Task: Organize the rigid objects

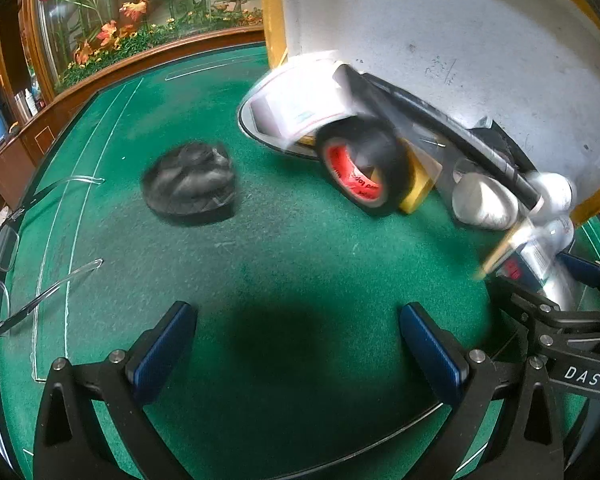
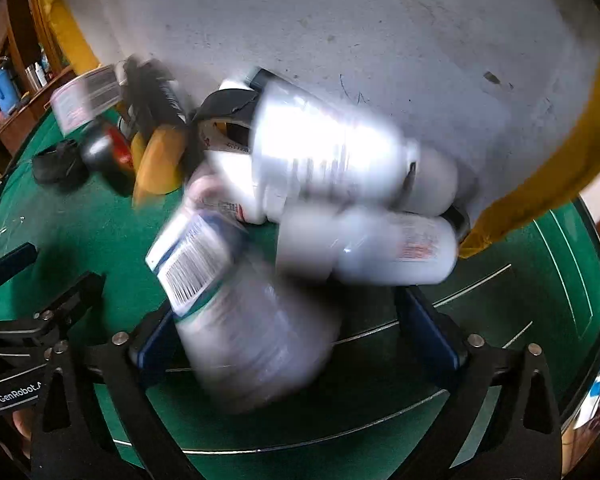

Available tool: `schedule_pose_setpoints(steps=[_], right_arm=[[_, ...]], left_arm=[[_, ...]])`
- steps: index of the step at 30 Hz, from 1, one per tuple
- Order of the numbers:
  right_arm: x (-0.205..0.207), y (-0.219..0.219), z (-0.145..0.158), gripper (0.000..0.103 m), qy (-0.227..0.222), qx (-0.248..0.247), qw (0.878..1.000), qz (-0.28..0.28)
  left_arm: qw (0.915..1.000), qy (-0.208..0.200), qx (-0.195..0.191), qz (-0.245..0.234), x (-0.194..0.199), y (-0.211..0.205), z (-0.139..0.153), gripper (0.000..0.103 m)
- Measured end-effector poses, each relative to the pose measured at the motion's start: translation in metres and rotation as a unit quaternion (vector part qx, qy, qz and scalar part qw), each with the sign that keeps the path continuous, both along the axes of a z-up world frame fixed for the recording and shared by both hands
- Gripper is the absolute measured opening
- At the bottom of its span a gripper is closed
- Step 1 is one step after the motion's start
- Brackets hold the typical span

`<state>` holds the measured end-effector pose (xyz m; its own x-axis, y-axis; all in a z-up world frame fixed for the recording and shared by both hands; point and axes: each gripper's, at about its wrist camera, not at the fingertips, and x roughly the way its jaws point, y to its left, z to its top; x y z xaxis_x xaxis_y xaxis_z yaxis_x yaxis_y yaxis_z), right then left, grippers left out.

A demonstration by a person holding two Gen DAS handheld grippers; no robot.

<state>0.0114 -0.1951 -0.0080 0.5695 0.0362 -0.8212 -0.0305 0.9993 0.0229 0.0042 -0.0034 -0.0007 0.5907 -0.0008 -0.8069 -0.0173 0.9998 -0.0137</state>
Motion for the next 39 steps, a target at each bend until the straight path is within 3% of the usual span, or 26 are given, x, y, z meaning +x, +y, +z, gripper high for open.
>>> schedule_pose_setpoints(steps=[39], right_arm=[[-0.0021, -0.0037, -0.0027, 0.102, 0.0, 0.001, 1.0, 0.001]], left_arm=[[1.0, -0.001, 0.0, 0.0, -0.0025, 0.0048, -0.0005, 0.103]])
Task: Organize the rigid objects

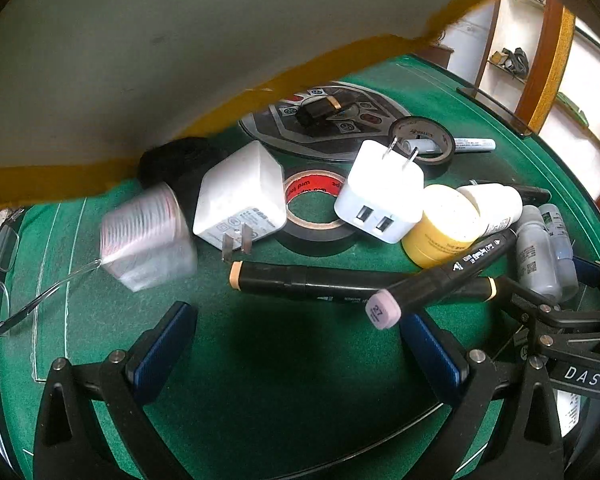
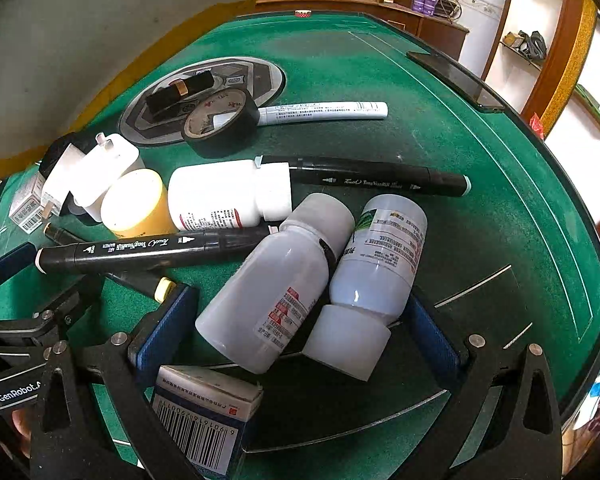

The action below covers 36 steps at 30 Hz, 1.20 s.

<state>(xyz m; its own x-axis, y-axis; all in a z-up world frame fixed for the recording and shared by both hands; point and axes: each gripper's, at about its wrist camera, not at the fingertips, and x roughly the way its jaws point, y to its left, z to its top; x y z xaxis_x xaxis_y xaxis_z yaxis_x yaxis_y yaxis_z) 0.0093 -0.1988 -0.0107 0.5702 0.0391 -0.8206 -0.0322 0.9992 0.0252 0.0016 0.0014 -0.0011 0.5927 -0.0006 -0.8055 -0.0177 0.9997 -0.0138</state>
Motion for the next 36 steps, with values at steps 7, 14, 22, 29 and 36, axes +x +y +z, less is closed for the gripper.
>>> schedule_pose_setpoints(steps=[7, 14, 22, 29, 36], right_arm=[[-0.0003, 0.0004, 0.0003, 0.102, -0.001, 0.0, 1.0, -0.001], [-0.0007, 0.0001, 0.0011, 0.102, -0.001, 0.0, 1.0, -0.001], [-0.0005, -0.0002, 0.0015, 0.103, 0.0, 0.0, 1.0, -0.001], [-0.0006, 0.0002, 0.0016, 0.102, 0.0, 0.0, 1.0, -0.001], [-0.0004, 0.0003, 0.0015, 0.102, 0.0, 0.0, 1.0, -0.001]], left_arm=[[1.0, -0.001, 0.001, 0.0, -0.0001, -0.0012, -0.0013, 0.103], [1.0, -0.001, 0.001, 0.0, 0.0003, -0.0021, -0.0014, 0.103], [1.0, -0.001, 0.001, 0.0, -0.0002, -0.0019, -0.0019, 0.103], [1.0, -0.001, 0.001, 0.0, -0.0002, -0.0017, -0.002, 0.103], [1.0, -0.001, 0.0, 0.0, 0.0, -0.0007, -0.0009, 0.103]])
